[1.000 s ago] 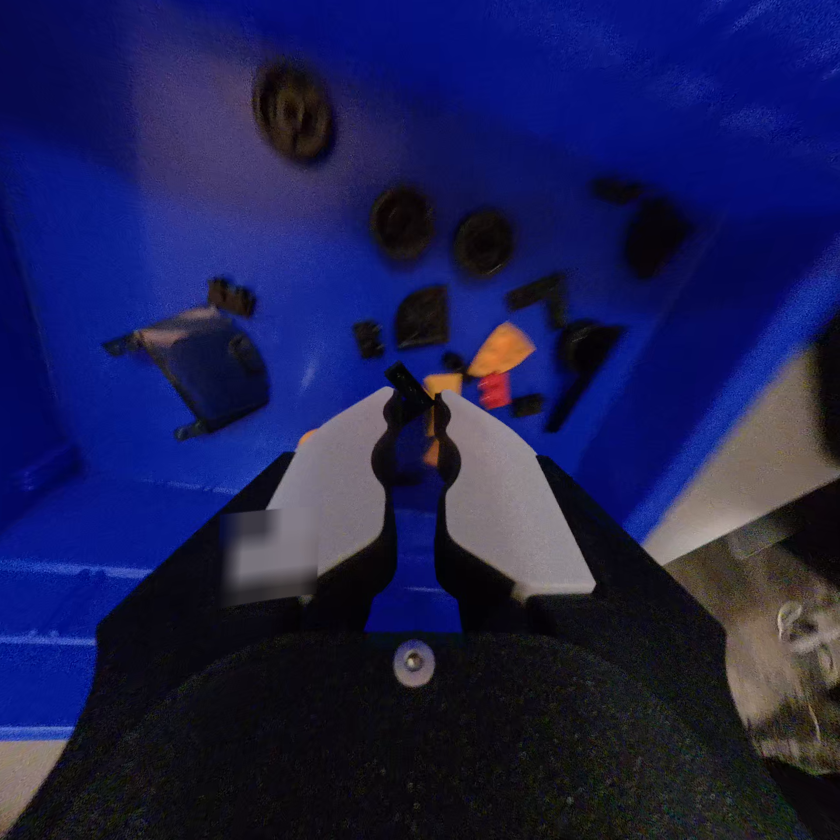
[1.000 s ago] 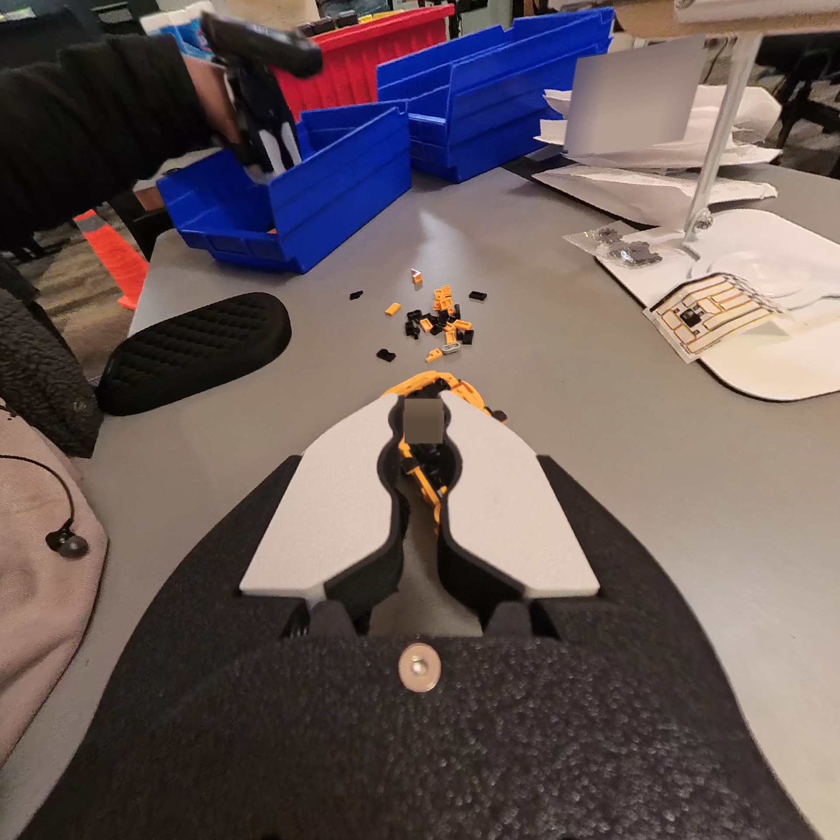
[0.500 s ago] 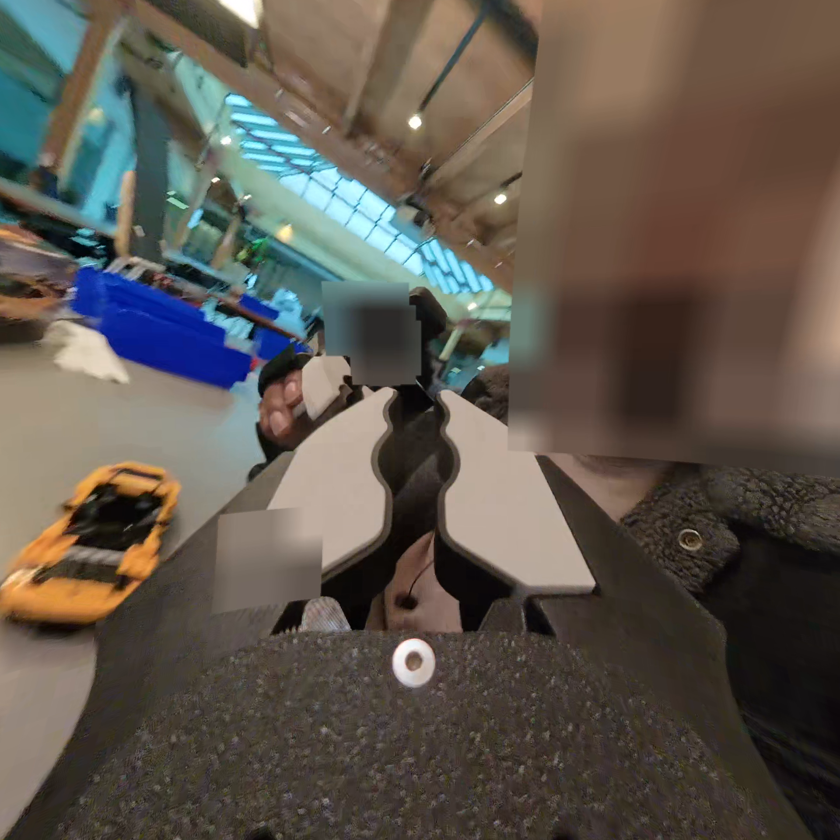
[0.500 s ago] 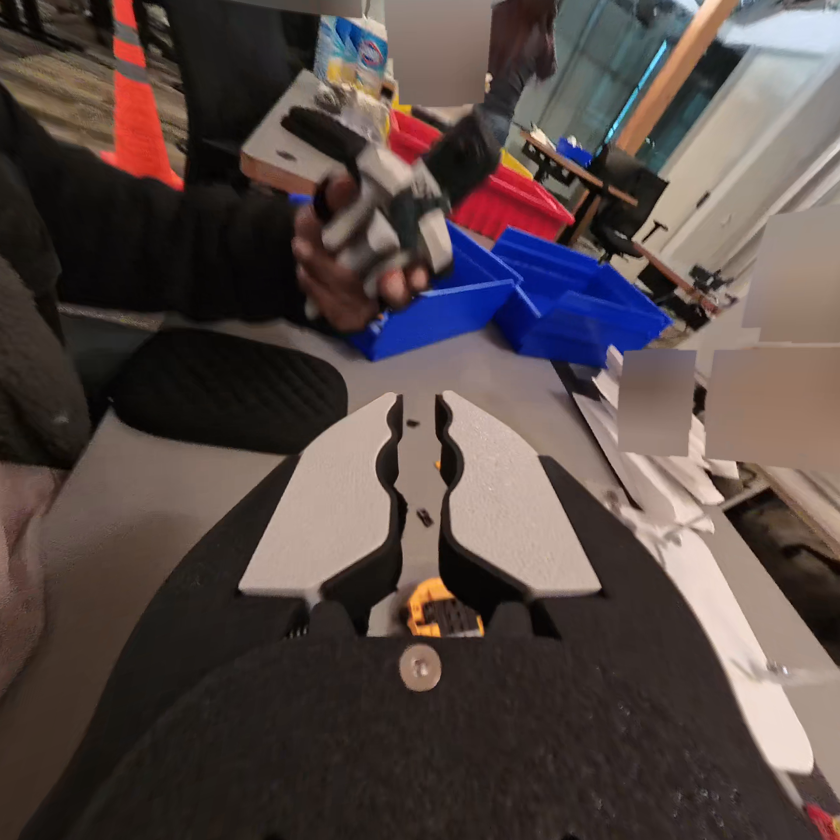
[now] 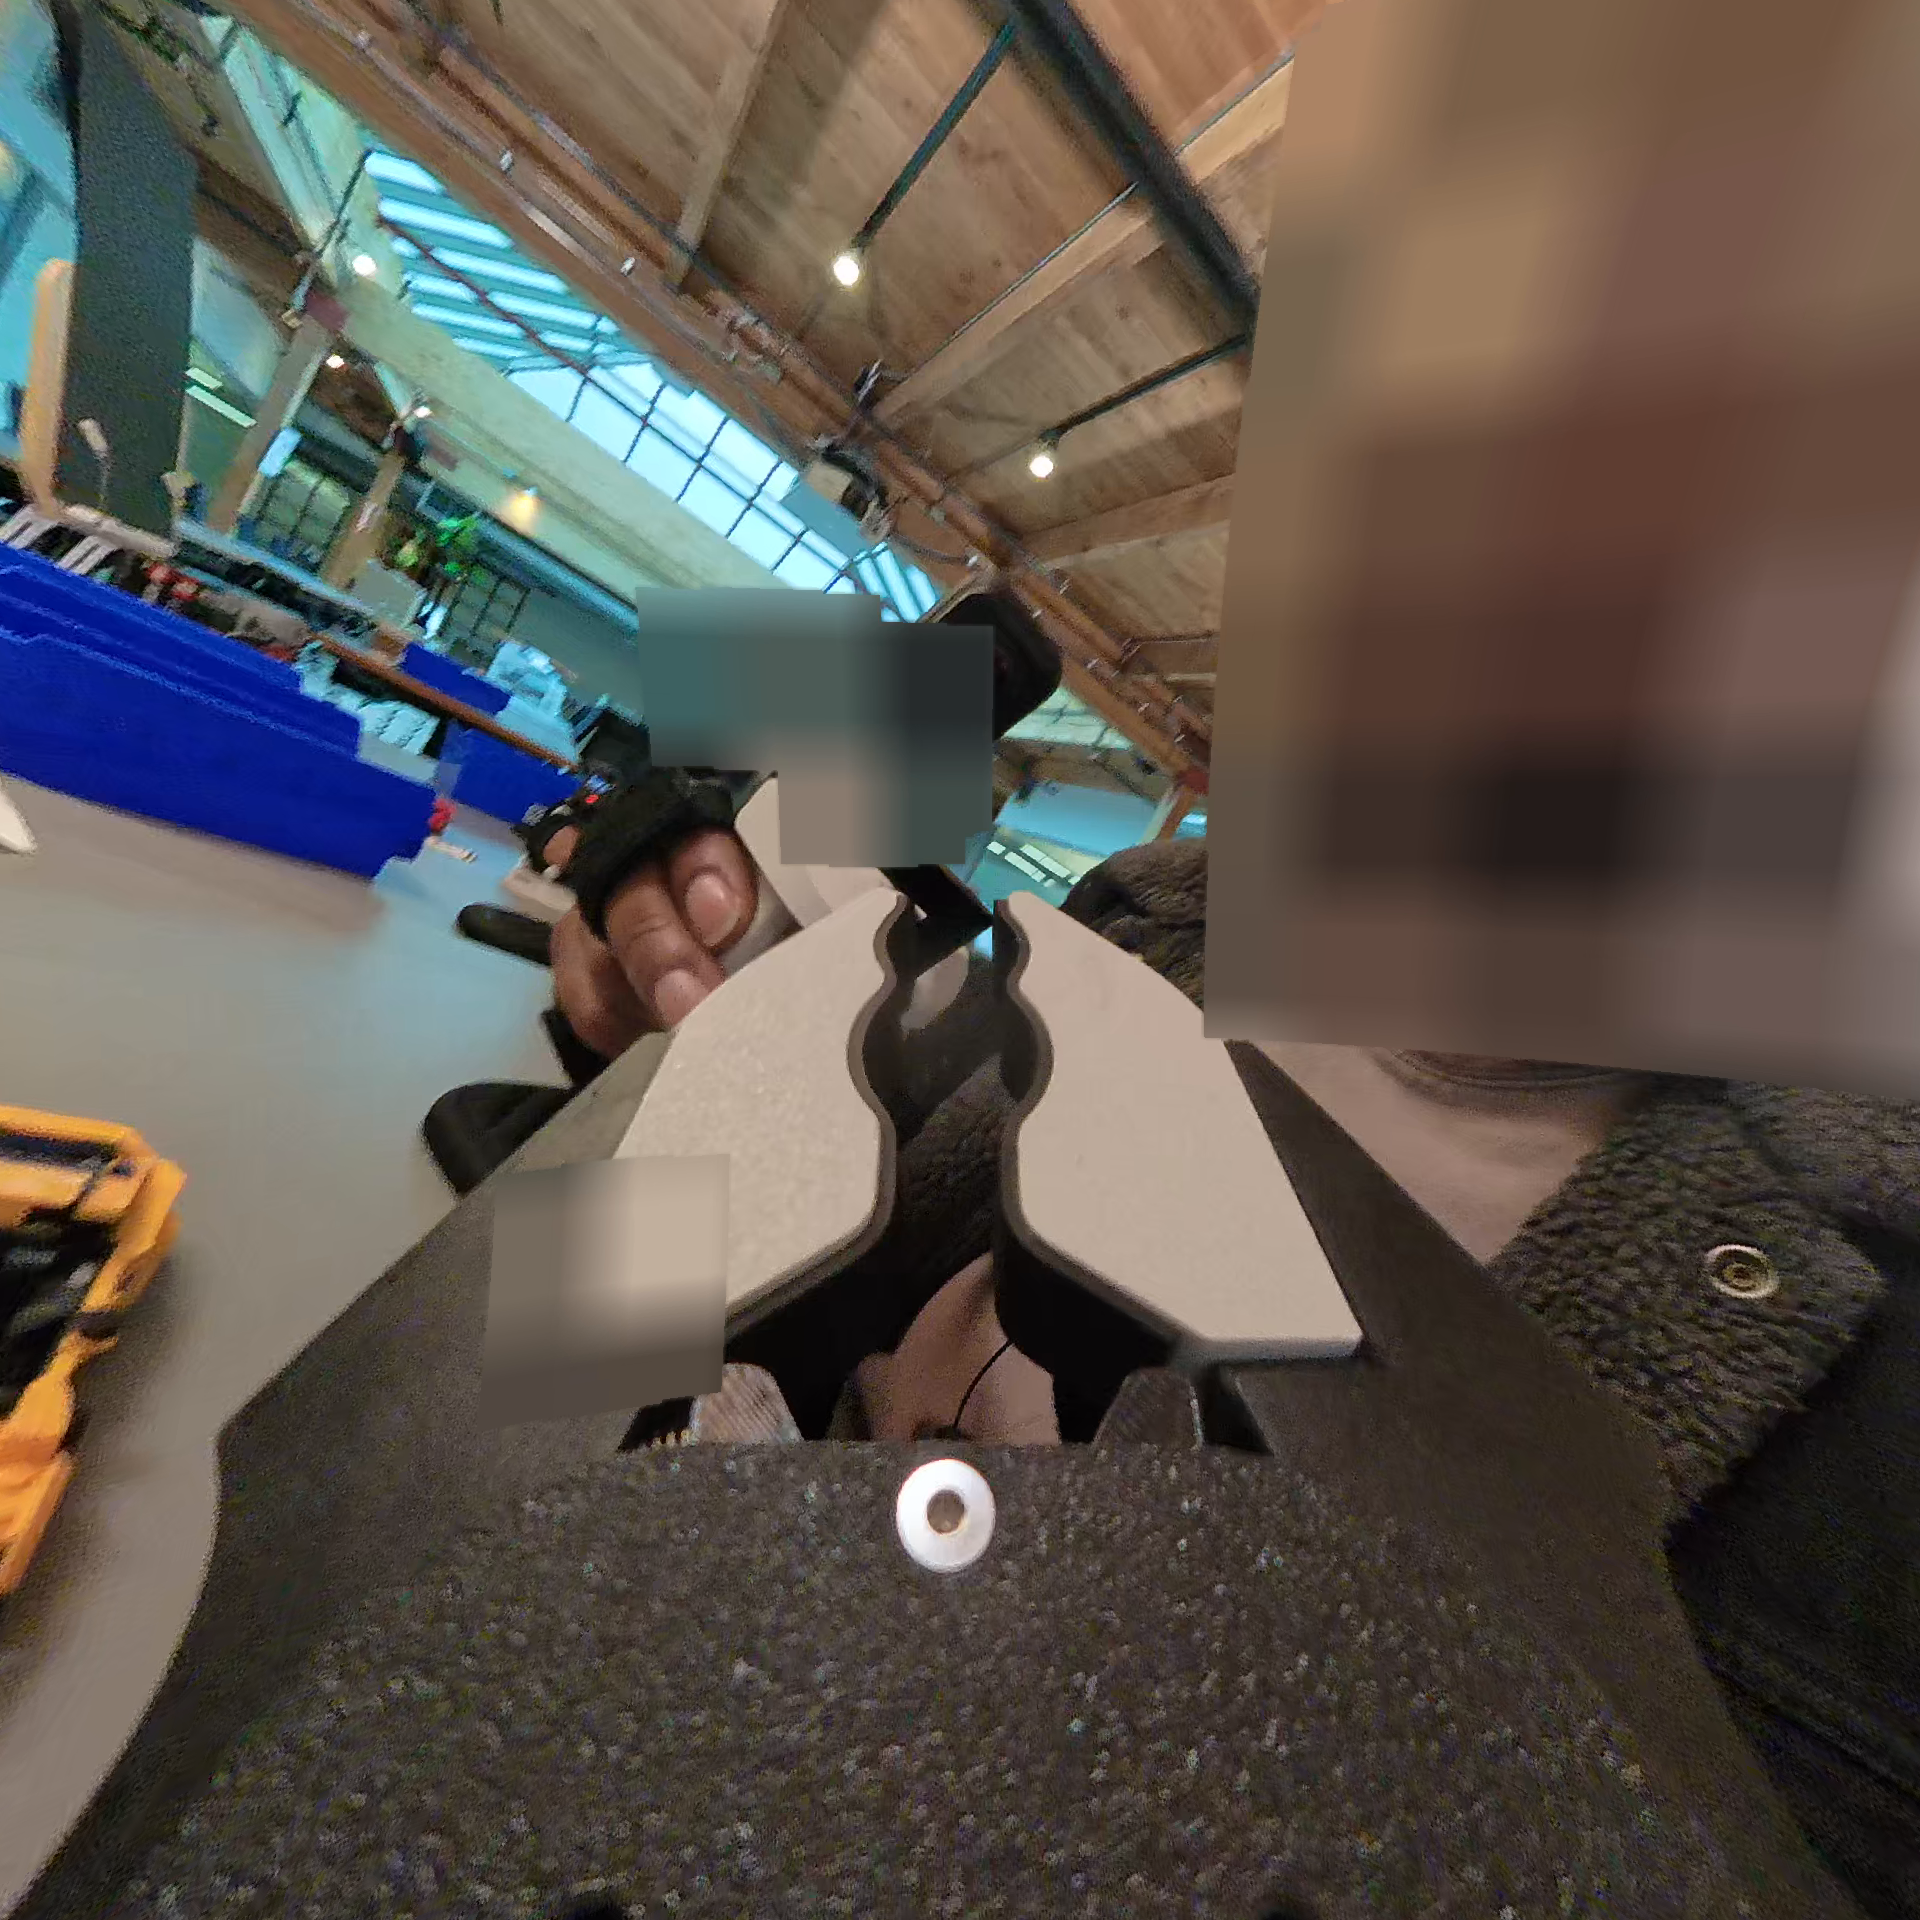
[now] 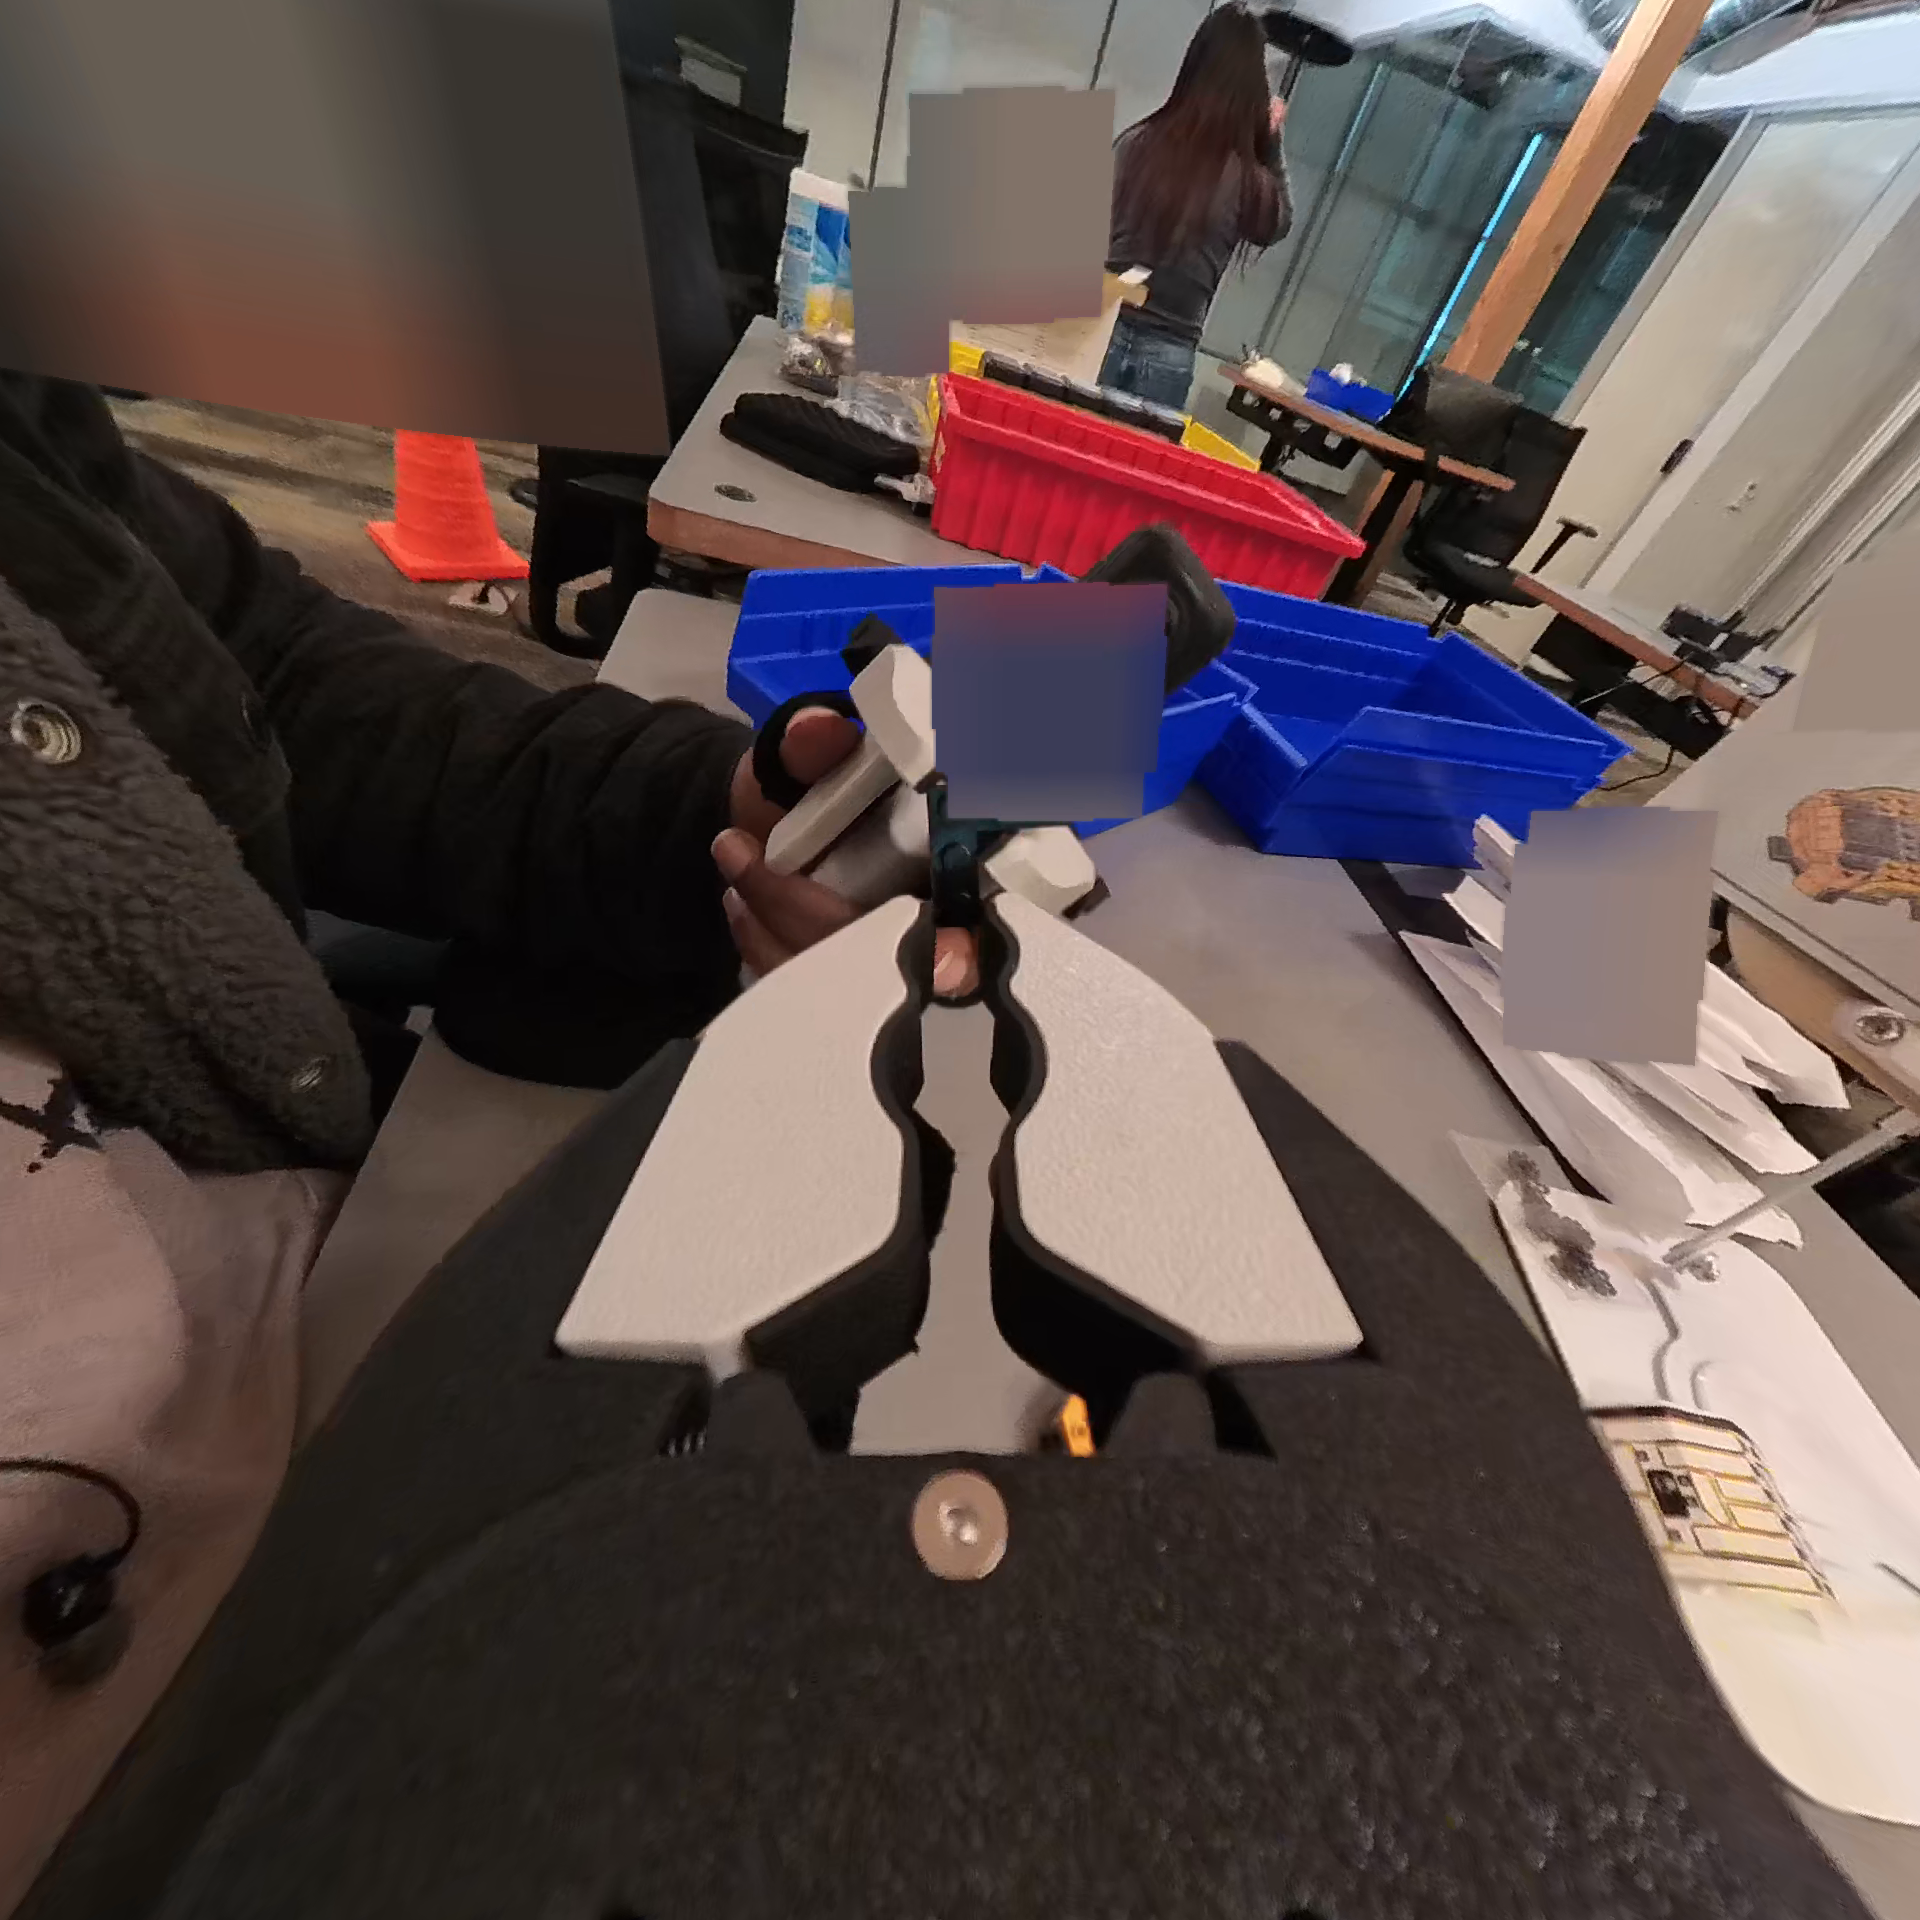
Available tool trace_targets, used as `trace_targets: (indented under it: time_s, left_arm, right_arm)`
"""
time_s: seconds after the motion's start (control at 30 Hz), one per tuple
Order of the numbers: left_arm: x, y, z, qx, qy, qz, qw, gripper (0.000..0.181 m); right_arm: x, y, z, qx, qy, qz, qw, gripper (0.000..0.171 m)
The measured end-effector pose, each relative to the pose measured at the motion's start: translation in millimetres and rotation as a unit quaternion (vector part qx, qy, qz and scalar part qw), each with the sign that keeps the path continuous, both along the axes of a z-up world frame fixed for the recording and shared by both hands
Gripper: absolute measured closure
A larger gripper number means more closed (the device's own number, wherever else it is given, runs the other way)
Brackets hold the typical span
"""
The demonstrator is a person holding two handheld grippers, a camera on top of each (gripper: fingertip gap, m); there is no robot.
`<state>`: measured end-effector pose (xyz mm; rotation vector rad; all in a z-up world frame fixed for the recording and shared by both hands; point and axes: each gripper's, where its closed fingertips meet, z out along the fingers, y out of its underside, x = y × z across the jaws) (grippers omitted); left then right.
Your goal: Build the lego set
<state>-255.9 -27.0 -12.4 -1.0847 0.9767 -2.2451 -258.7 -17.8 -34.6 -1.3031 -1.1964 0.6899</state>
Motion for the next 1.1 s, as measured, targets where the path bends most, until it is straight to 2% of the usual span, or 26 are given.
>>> trace_targets:
  time_s: [0.03, 0.13, 0.23, 0.3, 0.43, 0.53, 0.63, 0.7, 0.8, 0.93, 1.1]
  left_arm:
    - [0.1, 1.5, -3.6, 0.013, 0.017, 0.013, 1.000, 0.166]
    - [-18.8, 16.5, -3.7, 0.060, 0.061, 0.092, 0.992, 0.155]
    - [-59.0, 44.4, -9.5, 0.146, 0.155, 0.231, 0.949, 0.163]
    - [-95.7, 73.1, -18.5, 0.188, 0.239, 0.331, 0.893, 0.168]
    - [-180.8, 124.6, -44.0, 0.230, 0.419, 0.464, 0.746, 0.169]
    - [-235.7, 142.7, -59.8, 0.256, 0.530, 0.492, 0.642, 0.168]
    - [-274.4, 146.6, -77.3, 0.278, 0.625, 0.455, 0.571, 0.165]
    - [-290.2, 144.0, -92.0, 0.279, 0.673, 0.403, 0.554, 0.166]
    - [-301.5, 144.6, -113.1, 0.272, 0.712, 0.338, 0.552, 0.172]
    - [-313.0, 142.0, -150.0, 0.248, 0.769, 0.239, 0.538, 0.168]
    - [-303.8, 154.1, -184.8, 0.202, 0.795, 0.189, 0.540, 0.163]
  right_arm:
    - [3.1, -0.7, -2.9, -0.004, -0.014, 0.005, 1.000, 0.164]
    - [33.7, 3.7, -29.0, -0.012, -0.120, -0.001, 0.993, 0.164]
    - [89.1, 3.5, -91.3, -0.073, -0.291, 0.000, 0.954, 0.164]
    - [117.2, 5.5, -128.8, -0.109, -0.359, -0.009, 0.927, 0.164]
    - [134.9, 6.3, -175.2, -0.150, -0.427, -0.004, 0.892, 0.163]
    - [136.6, 11.9, -186.4, -0.167, -0.446, 0.000, 0.879, 0.163]
    - [140.7, 16.4, -192.2, -0.175, -0.468, 0.000, 0.866, 0.163]
    - [139.5, 16.1, -193.3, -0.185, -0.465, 0.005, 0.866, 0.163]
    - [138.7, 17.2, -193.2, -0.190, -0.457, 0.003, 0.869, 0.160]
    - [139.1, 17.8, -185.7, -0.196, -0.432, -0.012, 0.880, 0.156]
    - [145.1, 21.8, -167.1, -0.202, -0.376, -0.051, 0.903, 0.157]
